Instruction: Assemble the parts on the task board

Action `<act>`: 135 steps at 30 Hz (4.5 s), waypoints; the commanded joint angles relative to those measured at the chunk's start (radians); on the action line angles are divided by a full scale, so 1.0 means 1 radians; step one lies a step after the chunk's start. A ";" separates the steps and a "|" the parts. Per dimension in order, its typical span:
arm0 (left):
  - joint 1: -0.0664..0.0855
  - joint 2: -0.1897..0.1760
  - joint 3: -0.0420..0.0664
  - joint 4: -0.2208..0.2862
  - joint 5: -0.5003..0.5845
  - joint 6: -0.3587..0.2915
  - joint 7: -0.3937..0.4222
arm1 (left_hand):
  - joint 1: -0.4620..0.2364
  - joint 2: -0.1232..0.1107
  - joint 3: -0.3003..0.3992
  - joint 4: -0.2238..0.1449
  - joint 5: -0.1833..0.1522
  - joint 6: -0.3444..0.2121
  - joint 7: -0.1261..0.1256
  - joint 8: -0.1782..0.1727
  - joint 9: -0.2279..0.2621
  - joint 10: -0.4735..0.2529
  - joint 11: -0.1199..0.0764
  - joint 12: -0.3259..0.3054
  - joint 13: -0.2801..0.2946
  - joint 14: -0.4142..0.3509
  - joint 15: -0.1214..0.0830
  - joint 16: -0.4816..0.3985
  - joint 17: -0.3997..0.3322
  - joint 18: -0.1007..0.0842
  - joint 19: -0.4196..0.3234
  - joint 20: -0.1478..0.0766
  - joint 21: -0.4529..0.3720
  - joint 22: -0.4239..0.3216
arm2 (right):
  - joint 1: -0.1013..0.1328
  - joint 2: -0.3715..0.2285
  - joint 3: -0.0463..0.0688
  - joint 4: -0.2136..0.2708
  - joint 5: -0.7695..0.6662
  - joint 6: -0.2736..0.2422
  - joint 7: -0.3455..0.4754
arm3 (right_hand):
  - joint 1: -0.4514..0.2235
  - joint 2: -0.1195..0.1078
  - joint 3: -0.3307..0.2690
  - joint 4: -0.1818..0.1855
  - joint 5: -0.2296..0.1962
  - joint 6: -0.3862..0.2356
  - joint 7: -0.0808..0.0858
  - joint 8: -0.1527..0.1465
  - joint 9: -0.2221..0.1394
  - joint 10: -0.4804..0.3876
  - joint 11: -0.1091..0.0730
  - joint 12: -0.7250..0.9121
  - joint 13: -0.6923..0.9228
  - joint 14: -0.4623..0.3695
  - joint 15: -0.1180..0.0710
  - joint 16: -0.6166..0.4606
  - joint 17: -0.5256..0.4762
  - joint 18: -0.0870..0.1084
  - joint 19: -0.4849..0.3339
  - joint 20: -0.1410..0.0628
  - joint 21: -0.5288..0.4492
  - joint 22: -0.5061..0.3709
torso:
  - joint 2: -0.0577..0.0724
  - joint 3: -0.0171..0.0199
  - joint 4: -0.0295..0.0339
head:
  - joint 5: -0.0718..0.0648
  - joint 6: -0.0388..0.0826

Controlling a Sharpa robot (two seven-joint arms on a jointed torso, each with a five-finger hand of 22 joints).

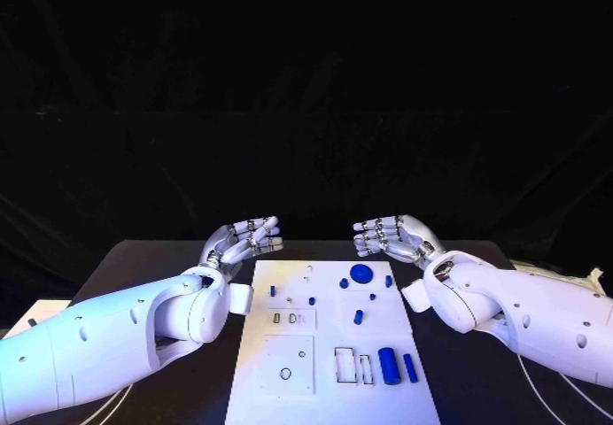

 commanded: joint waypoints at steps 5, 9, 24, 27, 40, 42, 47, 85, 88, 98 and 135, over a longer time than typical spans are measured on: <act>0.009 -0.055 0.003 0.073 0.001 0.090 0.001 | 0.063 0.017 -0.026 -0.053 0.002 0.190 0.016 0.019 0.000 0.241 -0.047 0.008 0.007 0.256 -0.063 0.041 0.057 0.021 0.262 -0.055 0.103 0.033 | 0.030 -0.013 0.011 0.003 -0.359 -0.045 -0.057 | 0.018 -0.024 0.061 -0.046 -0.020 0.174 -0.007 0.003 0.004 0.198 -0.053 -0.009 0.004 0.247 -0.074 0.042 0.018 0.012 0.151 -0.078 0.159 0.073 | 0.056 -0.0028 -0.0035 | -0.007 0.014; 0.013 -0.089 0.010 0.126 0.001 0.096 -0.004 | 0.065 0.019 -0.029 -0.058 0.002 0.195 0.014 0.015 -0.001 0.248 -0.049 0.001 0.007 0.268 -0.066 0.039 0.066 0.021 0.274 -0.059 0.107 0.034 | 0.045 -0.017 0.016 0.011 -0.533 -0.036 -0.132 | 0.021 -0.034 0.058 -0.053 -0.025 0.209 -0.027 -0.002 0.004 0.253 -0.072 -0.015 0.004 0.341 -0.107 0.066 0.037 0.010 0.192 -0.111 0.262 0.134 | 0.084 -0.0062 -0.0029 | -0.014 0.024; 0.034 -0.161 0.022 0.282 0.001 0.105 -0.014 | 0.066 0.018 -0.034 -0.062 0.002 0.193 0.014 0.008 -0.003 0.246 -0.048 -0.010 0.005 0.266 -0.066 0.029 0.071 0.019 0.280 -0.060 0.109 0.034 | 0.102 -0.006 0.024 0.050 -1.088 0.139 -0.405 | -0.034 -0.089 0.090 -0.009 -0.071 0.239 -0.069 -0.029 0.003 0.291 -0.116 -0.037 0.005 0.515 -0.167 0.489 0.298 -0.018 0.353 -0.166 0.726 0.531 | 0.173 -0.0109 0.0096 | -0.038 0.049; 0.037 -0.165 0.022 0.297 0.001 0.104 -0.016 | 0.066 0.018 -0.035 -0.063 0.002 0.192 0.015 0.006 -0.003 0.245 -0.047 -0.012 0.005 0.265 -0.065 0.028 0.072 0.019 0.281 -0.060 0.109 0.034 | 0.108 -0.002 0.024 0.056 -1.135 0.169 -0.426 | -0.040 -0.099 0.104 0.007 -0.077 0.236 -0.072 -0.029 0.003 0.270 -0.112 -0.036 0.004 0.517 -0.167 0.562 0.341 -0.042 0.407 -0.163 0.847 0.694 | 0.184 -0.0107 0.0097 | -0.039 0.054; 0.039 -0.166 0.024 0.316 0.001 0.106 -0.021 | 0.064 0.018 -0.039 -0.064 0.002 0.190 0.017 0.002 -0.003 0.242 -0.045 -0.019 0.004 0.265 -0.064 0.022 0.076 0.019 0.283 -0.060 0.109 0.034 | 0.114 0.015 0.024 0.059 -1.215 0.249 -0.456 | -0.030 -0.136 0.135 0.058 -0.086 0.224 -0.069 -0.028 0.004 0.219 -0.107 -0.037 0.003 0.499 -0.154 0.907 0.677 -0.077 0.470 -0.151 1.045 0.961 | 0.209 -0.0124 0.0077 | -0.041 0.057; 0.039 -0.166 0.024 0.318 0.001 0.106 -0.022 | 0.064 0.018 -0.039 -0.064 0.002 0.190 0.017 0.002 -0.003 0.242 -0.045 -0.019 0.004 0.265 -0.064 0.022 0.076 0.019 0.283 -0.060 0.109 0.034 | 0.114 0.018 0.024 0.057 -1.221 0.259 -0.459 | -0.029 -0.138 0.136 0.060 -0.087 0.223 -0.069 -0.028 0.004 0.217 -0.106 -0.037 0.003 0.499 -0.154 0.918 0.688 -0.078 0.471 -0.150 1.050 0.968 | 0.211 -0.0125 0.0095 | -0.042 0.056; 0.039 -0.170 0.024 0.323 0.001 0.106 -0.023 | 0.064 0.018 -0.039 -0.064 0.002 0.190 0.017 0.002 -0.003 0.242 -0.045 -0.019 0.004 0.265 -0.064 0.022 0.076 0.019 0.283 -0.060 0.109 0.034 | 0.114 0.025 0.024 0.052 -1.231 0.271 -0.465 | -0.028 -0.140 0.137 0.067 -0.092 0.224 -0.069 -0.028 0.004 0.214 -0.105 -0.037 0.003 0.498 -0.153 0.938 0.709 -0.080 0.475 -0.149 1.061 0.983 | 0.216 -0.0128 0.0130 | -0.043 0.056; 0.041 -0.176 0.024 0.328 0.001 0.114 -0.038 | 0.064 0.019 -0.040 -0.066 0.002 0.188 0.019 -0.001 -0.004 0.240 -0.044 -0.023 0.003 0.266 -0.064 0.020 0.079 0.019 0.285 -0.059 0.109 0.033 | 0.115 0.069 0.023 0.029 -1.249 0.229 -0.467 | 0.014 -0.085 0.203 0.122 -0.150 0.312 -0.089 -0.003 0.023 0.307 -0.130 -0.026 0.012 0.500 -0.169 1.077 0.849 -0.102 0.528 -0.159 1.145 1.117 | 0.234 -0.0137 0.0167 | -0.044 0.056; 0.041 -0.176 0.024 0.328 0.001 0.113 -0.039 | 0.064 0.019 -0.040 -0.066 0.002 0.188 0.019 -0.001 -0.004 0.240 -0.044 -0.023 0.003 0.266 -0.064 0.020 0.079 0.019 0.285 -0.059 0.109 0.033 | 0.115 0.066 0.023 0.035 -1.248 0.183 -0.471 | 0.017 -0.080 0.211 0.127 -0.148 0.319 -0.090 -0.002 0.026 0.317 -0.131 -0.028 0.012 0.499 -0.171 1.084 0.854 -0.103 0.530 -0.161 1.150 1.125 | 0.234 -0.0141 0.0168 | -0.044 0.057; 0.041 -0.177 0.024 0.329 0.001 0.113 -0.039 | 0.065 0.019 -0.041 -0.068 0.002 0.187 0.020 -0.003 -0.004 0.238 -0.043 -0.026 0.003 0.266 -0.063 0.018 0.080 0.018 0.286 -0.059 0.109 0.033 | 0.120 0.082 0.025 0.031 -1.236 0.023 -0.511 | 0.021 -0.077 0.219 0.130 -0.147 0.324 -0.088 -0.002 0.029 0.323 -0.132 -0.030 0.012 0.498 -0.171 1.088 0.857 -0.104 0.534 -0.162 1.154 1.132 | 0.237 -0.0157 0.0194 | -0.042 0.067; 0.044 -0.180 0.024 0.336 0.001 0.114 -0.041 | 0.066 0.020 -0.042 -0.069 0.002 0.187 0.020 -0.005 -0.003 0.238 -0.043 -0.028 0.003 0.265 -0.063 0.016 0.081 0.018 0.285 -0.059 0.108 0.033 | 0.132 0.261 0.024 -0.122 -1.220 0.086 -0.487 | 0.011 -0.096 0.222 0.144 -0.154 0.318 -0.082 -0.013 0.032 0.314 -0.126 -0.036 0.008 0.496 -0.166 1.097 0.862 -0.106 0.534 -0.159 1.159 1.141 | 0.244 -0.0158 0.0194 | -0.033 0.063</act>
